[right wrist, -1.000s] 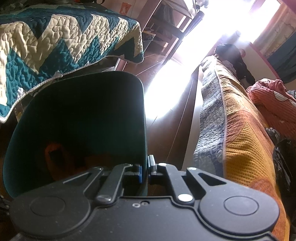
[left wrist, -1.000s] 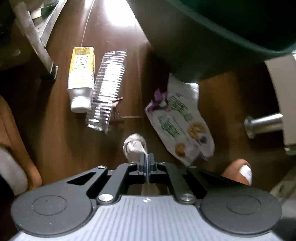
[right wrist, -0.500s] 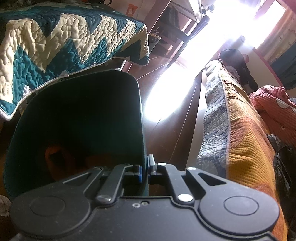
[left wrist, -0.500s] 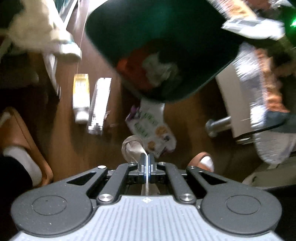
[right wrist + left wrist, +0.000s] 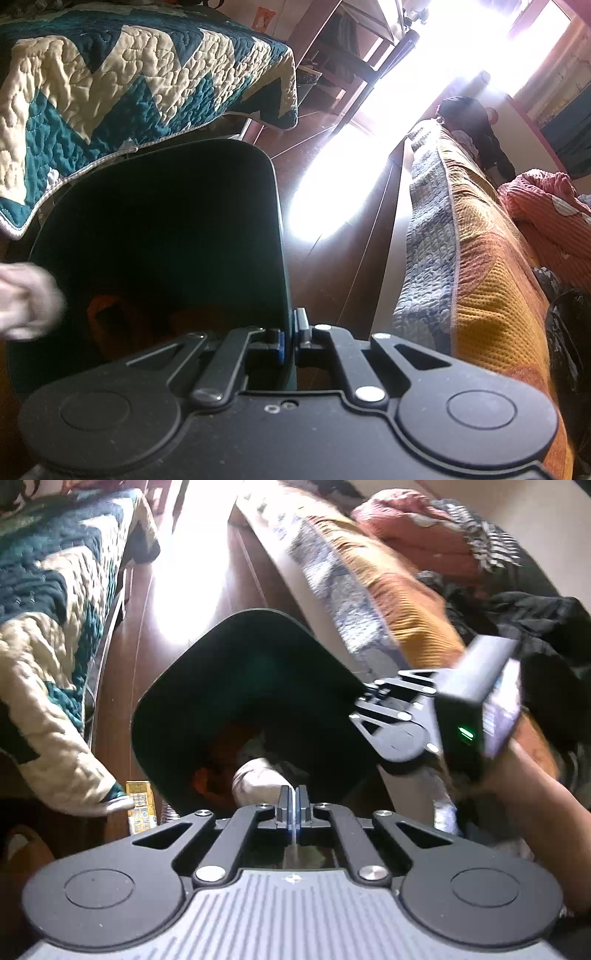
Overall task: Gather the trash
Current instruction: 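Lift the white tissue with the left gripper and carry it over the bin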
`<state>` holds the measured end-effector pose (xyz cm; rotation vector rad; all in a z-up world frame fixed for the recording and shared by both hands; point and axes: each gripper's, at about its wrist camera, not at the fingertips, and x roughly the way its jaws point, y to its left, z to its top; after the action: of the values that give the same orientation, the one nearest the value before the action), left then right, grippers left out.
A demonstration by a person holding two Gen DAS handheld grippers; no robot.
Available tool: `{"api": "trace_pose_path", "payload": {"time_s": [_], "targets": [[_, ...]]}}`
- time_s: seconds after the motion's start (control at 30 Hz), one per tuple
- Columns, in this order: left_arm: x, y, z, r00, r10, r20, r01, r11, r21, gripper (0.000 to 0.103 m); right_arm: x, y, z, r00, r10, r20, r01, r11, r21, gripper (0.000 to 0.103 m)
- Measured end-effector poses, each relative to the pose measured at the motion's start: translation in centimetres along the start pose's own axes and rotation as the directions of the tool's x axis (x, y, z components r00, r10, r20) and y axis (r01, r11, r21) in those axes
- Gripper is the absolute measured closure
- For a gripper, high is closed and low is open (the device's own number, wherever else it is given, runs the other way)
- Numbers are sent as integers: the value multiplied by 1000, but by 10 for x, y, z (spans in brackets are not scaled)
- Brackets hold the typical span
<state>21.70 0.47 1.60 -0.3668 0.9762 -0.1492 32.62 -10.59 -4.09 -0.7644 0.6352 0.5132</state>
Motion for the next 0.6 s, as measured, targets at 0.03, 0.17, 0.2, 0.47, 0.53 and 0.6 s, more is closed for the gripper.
{"api": "trace_pose_path", "payload": {"time_s": [0.03, 0.17, 0.2, 0.47, 0.53, 0.6], "targets": [[8, -2, 3, 1000, 19, 6, -19, 1000, 8, 102, 0, 0, 0, 1000, 0, 0, 0, 1000, 0, 99], [41, -1, 7, 998, 55, -22, -55, 998, 10, 102, 0, -1, 0, 1000, 2, 1, -2, 1000, 5, 99], [48, 0, 7, 998, 63, -29, -63, 998, 14, 102, 0, -1, 0, 1000, 2, 1, -2, 1000, 5, 99], [87, 12, 11, 992, 115, -54, -114, 993, 20, 102, 0, 0, 1, 1000, 3, 0, -3, 1000, 3, 99], [94, 14, 10, 989, 130, -68, -129, 991, 25, 102, 0, 0, 1, 1000, 2, 1, -2, 1000, 2, 99], [103, 17, 9, 987, 138, -86, -136, 990, 28, 102, 0, 0, 1, 1000, 2, 1, -2, 1000, 2, 99]]}}
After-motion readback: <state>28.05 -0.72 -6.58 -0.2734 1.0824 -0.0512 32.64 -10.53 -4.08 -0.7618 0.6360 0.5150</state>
